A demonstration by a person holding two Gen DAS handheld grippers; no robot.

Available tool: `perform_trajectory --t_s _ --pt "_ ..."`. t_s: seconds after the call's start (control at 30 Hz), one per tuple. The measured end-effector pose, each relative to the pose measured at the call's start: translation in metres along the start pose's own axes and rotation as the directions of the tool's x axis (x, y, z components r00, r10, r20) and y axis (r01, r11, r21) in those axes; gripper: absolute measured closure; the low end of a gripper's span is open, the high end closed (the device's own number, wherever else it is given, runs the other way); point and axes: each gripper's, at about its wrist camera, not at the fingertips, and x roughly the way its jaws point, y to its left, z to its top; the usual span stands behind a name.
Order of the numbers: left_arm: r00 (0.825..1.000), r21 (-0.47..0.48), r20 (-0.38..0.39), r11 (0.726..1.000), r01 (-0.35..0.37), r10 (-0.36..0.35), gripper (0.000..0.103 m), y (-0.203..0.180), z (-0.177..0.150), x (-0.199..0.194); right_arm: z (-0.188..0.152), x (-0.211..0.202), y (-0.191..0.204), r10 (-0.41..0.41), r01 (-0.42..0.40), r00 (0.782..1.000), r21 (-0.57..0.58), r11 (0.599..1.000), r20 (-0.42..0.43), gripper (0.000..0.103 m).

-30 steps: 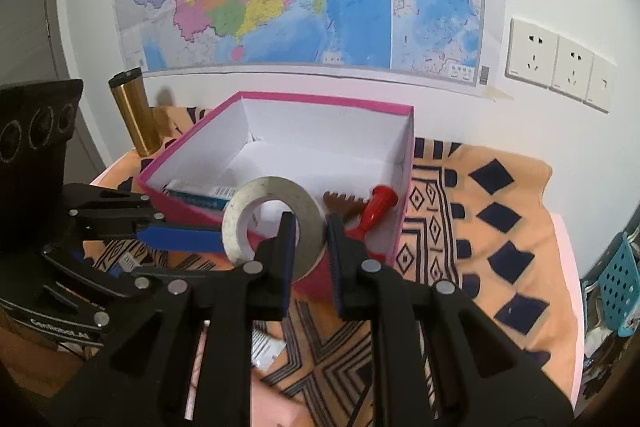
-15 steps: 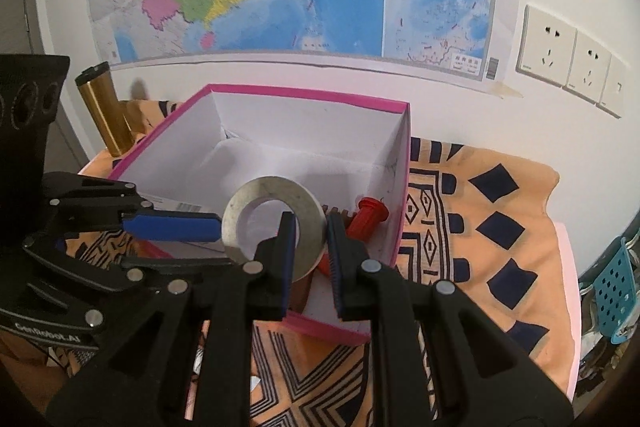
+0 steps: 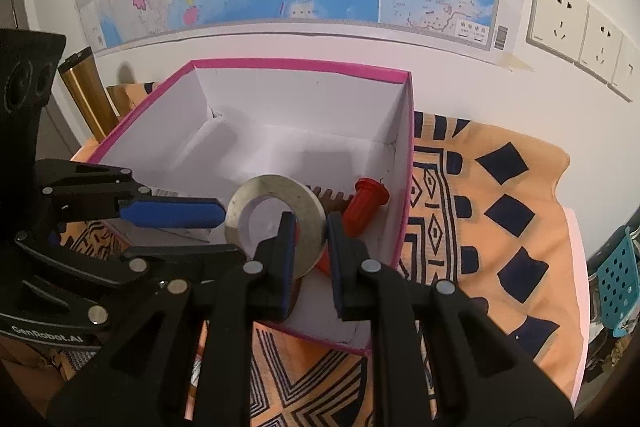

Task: Organize rigid objects
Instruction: 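Lower the tape roll into the magenta box and open the right gripper, then move the right gripper to the large pink tube and grasp it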

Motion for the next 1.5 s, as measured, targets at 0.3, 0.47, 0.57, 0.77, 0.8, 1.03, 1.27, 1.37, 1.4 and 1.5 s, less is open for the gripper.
perform_trajectory --t_s 0.3,0.47,0.57,0.77,0.8,1.03,1.27,1.37,1.4,1.5 --pt "0.994 -0.003 0.044 0.995 -0.102 0.102 0.058 0.003 -0.007 -0.013 -0.002 -0.016 -0.004 -0.016 0.015 0.998 0.028 1.000 0.063 0.072" --pt "0.985 0.034 0.116 0.991 -0.132 0.127 0.056 -0.001 -0.025 -0.044 -0.015 -0.040 -0.003 0.016 -0.021 0.994 0.046 0.999 0.110 0.070" --pt "0.983 0.059 0.144 0.991 -0.124 0.114 0.056 -0.005 -0.038 -0.061 -0.027 -0.055 0.000 0.061 -0.069 0.989 0.056 0.996 0.136 0.063" --pt "0.977 0.056 0.176 0.990 -0.128 0.117 0.048 -0.009 -0.075 -0.087 -0.057 -0.071 0.014 0.150 -0.160 0.979 0.062 0.985 0.136 0.060" --pt "0.979 0.056 0.169 0.990 -0.127 0.116 0.048 -0.010 -0.080 -0.087 -0.065 -0.068 0.017 0.169 -0.178 0.978 0.068 0.982 0.121 0.060" --pt "0.992 0.040 0.048 0.992 -0.118 0.116 0.048 -0.005 -0.116 -0.064 -0.107 -0.035 0.026 0.236 -0.233 0.972 0.142 0.962 -0.009 0.060" --pt "0.994 0.016 -0.020 0.994 -0.106 0.106 0.048 -0.002 -0.135 -0.047 -0.133 -0.016 0.024 0.274 -0.255 0.960 0.215 0.943 -0.062 0.060" --pt "0.994 0.013 -0.035 0.994 -0.104 0.105 0.048 -0.001 -0.140 -0.042 -0.137 -0.012 0.025 0.280 -0.258 0.958 0.225 0.939 -0.068 0.059" --pt "0.994 0.014 -0.039 0.994 -0.105 0.106 0.048 -0.001 -0.141 -0.041 -0.138 -0.011 0.026 0.278 -0.257 0.958 0.224 0.940 -0.070 0.059" --pt "0.994 0.011 -0.049 0.995 -0.098 0.099 0.048 -0.003 -0.144 -0.039 -0.141 -0.012 0.025 0.274 -0.252 0.959 0.228 0.940 -0.071 0.059"
